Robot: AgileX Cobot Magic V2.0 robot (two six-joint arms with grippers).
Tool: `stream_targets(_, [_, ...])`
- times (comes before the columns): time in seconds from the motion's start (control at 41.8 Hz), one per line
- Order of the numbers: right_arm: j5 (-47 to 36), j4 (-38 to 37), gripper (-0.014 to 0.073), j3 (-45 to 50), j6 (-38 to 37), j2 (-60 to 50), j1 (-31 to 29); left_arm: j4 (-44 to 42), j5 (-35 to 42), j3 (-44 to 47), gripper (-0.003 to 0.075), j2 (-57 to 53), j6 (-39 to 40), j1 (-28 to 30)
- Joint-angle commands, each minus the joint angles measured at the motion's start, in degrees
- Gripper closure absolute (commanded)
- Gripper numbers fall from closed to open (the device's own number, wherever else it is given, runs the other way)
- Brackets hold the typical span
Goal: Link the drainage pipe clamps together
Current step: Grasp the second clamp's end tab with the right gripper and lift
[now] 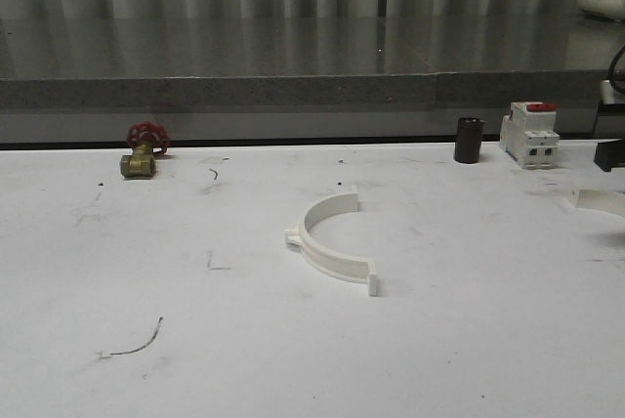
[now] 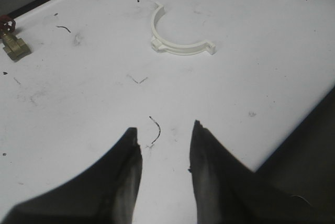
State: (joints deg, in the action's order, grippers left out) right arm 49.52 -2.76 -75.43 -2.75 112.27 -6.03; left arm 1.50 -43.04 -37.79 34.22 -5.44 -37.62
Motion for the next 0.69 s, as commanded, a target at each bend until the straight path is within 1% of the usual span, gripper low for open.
stream_targets(0.0, [0.4, 0.2, 0.037, -1.6, 0.6, -3.5, -0.3, 0.6, 3.6, -1.6, 0.0491, 0.0, 0.1, 0.0])
stream_targets(0.215, [1.2, 0.4, 0.0376, -1.6, 0.6, -4.4, -0.3, 0.6, 3.6, -1.6, 0.0491, 0.0, 0.1, 0.0])
stream_targets(0.455, [1.4, 0.4, 0.0452, -1.6, 0.6, -5.0, -0.3, 0.6, 3.6, -1.6, 0.0491, 0.0, 0.1, 0.0])
stream_targets(0.67, [1.9, 1.8, 0.0453, -1.6, 0.6, -6.8, -0.3, 0.6, 3.6, -1.6, 0.0491, 0.0, 0.1, 0.0])
